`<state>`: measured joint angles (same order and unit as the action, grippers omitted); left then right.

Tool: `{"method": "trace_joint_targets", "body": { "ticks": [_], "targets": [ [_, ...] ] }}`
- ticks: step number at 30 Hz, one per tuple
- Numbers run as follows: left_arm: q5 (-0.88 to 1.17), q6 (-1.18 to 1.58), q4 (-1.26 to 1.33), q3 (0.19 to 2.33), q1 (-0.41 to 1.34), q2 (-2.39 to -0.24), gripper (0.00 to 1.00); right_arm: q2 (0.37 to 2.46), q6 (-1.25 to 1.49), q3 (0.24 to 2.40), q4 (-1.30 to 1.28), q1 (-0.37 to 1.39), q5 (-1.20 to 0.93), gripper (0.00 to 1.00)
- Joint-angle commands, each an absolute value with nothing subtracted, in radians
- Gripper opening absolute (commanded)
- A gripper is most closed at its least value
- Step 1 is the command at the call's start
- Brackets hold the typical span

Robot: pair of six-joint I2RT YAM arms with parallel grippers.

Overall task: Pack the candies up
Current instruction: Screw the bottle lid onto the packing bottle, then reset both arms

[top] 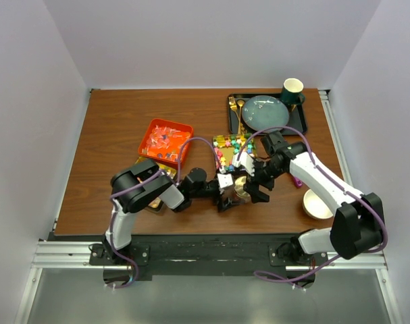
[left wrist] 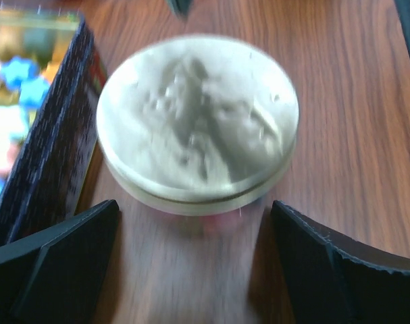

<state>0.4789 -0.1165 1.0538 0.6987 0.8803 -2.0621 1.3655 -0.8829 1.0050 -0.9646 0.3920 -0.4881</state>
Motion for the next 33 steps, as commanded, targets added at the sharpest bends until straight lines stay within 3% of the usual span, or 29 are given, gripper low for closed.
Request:
{"method": "trace_joint_targets", "body": {
  "ticks": [1,10,18,25,33],
  "targets": [
    [0.417,-0.216,0.66,0.604,0.85,-2.042,1.0,1.336,-0.851,1.054,-0.974,0.382,-0.471,0.91],
    [0.459,-0.216,0.5,0.591,0.848,-1.866,1.0,1.322,-0.787,1.078,-0.913,0.38,-0.46,0.92],
    [0.5,-0.29,0.171,0.693,0.835,-1.634,1.0,1.328,-0.635,1.153,-0.793,0.379,-0.342,0.93],
    [0.587,-0.428,-0.17,0.871,0.786,-1.578,1.0,1.304,-0.615,1.223,-0.805,0.379,-0.232,0.95],
    [0.522,-0.492,-0.218,1.011,0.665,-1.509,1.0,1.252,-0.546,1.198,-0.838,0.379,-0.183,0.98]
  ]
}}
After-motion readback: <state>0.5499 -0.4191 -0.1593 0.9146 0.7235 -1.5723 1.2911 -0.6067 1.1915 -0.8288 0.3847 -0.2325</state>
